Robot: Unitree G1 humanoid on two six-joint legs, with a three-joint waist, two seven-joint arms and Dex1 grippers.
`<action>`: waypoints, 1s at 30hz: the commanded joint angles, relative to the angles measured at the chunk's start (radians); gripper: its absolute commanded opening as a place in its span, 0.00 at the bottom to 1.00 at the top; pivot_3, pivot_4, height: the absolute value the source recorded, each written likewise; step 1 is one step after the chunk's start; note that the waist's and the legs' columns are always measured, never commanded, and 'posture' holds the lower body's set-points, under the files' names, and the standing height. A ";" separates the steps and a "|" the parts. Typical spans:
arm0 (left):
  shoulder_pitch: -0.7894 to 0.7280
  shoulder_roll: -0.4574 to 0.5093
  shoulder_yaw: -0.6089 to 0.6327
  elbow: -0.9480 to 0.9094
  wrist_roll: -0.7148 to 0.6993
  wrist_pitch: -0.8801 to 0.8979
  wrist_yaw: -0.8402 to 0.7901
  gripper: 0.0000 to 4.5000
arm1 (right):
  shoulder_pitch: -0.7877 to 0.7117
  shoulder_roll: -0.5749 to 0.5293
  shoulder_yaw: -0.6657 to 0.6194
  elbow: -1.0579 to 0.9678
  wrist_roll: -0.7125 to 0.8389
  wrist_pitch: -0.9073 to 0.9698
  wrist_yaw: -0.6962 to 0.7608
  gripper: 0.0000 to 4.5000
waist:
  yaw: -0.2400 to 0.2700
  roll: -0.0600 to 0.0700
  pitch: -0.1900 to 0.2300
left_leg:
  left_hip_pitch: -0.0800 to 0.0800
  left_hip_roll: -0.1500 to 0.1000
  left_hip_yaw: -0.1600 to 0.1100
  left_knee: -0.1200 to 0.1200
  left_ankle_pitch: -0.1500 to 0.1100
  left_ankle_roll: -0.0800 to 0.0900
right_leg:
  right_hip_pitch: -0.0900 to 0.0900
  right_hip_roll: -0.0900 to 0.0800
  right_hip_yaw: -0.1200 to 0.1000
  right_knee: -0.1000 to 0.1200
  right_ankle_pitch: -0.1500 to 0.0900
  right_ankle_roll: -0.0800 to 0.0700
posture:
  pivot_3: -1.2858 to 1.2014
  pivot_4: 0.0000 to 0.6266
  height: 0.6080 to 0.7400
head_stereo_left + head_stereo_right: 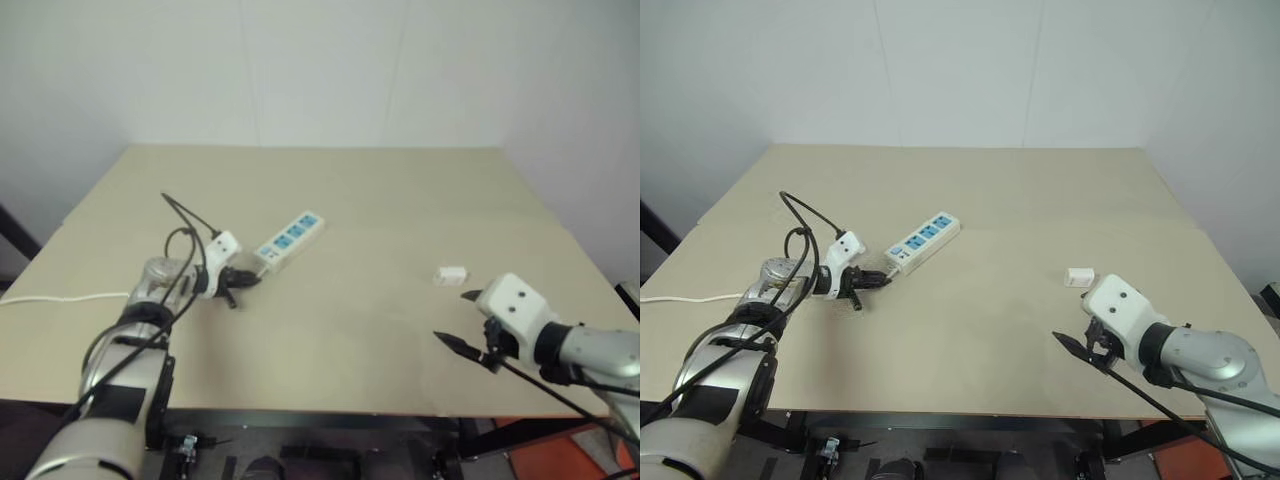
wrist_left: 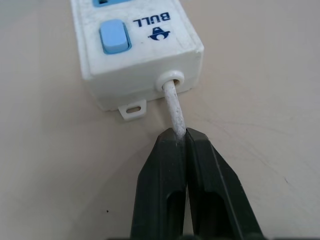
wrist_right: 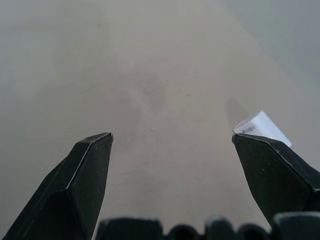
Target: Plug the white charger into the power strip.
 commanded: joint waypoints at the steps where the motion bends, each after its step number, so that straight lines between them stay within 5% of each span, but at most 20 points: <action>1: 0.063 0.040 0.007 -0.080 -0.023 0.059 -0.101 0.01 | -0.022 -0.004 0.008 0.000 -0.002 -0.008 -0.013 1.00 | -0.005 0.000 0.000 | 0.000 0.000 0.000 0.000 0.000 0.000 | 0.000 0.000 0.000 0.000 0.000 0.000 | 0.52 0.24 1.00; 9: 0.351 0.179 0.045 -0.577 -0.107 0.284 -0.160 0.01 | -0.058 0.002 0.068 0.039 -0.007 -0.027 -0.016 1.00 | -0.009 0.000 0.000 | 0.000 0.001 0.000 -0.001 0.000 0.000 | -0.001 0.000 0.000 0.000 0.001 -0.002 | 0.52 0.24 1.00; 15: 0.440 0.223 0.067 -0.641 -0.137 0.221 -0.166 0.01 | -0.106 -0.003 0.129 0.094 -0.022 -0.063 -0.008 1.00 | -0.003 0.000 0.000 | 0.001 0.001 0.000 -0.001 0.000 0.000 | -0.001 0.000 0.000 0.000 0.000 -0.001 | 0.52 0.24 1.00; 22: 0.473 0.182 0.123 -0.596 -0.211 0.020 -0.176 0.45 | -0.106 0.000 0.120 0.109 -0.028 -0.074 -0.018 1.00 | 0.000 0.000 0.000 | 0.000 0.001 0.000 -0.001 0.000 0.000 | -0.001 0.000 0.000 -0.001 0.001 -0.003 | 0.52 0.24 1.00; 30: 0.505 0.165 0.227 -0.618 -0.339 -0.014 -0.184 1.00 | -0.081 0.003 0.102 0.115 -0.037 -0.083 -0.034 1.00 | 0.000 0.000 0.000 | -0.001 0.001 0.000 -0.001 0.000 0.000 | -0.002 0.000 0.000 -0.001 0.001 -0.003 | 0.52 0.24 1.00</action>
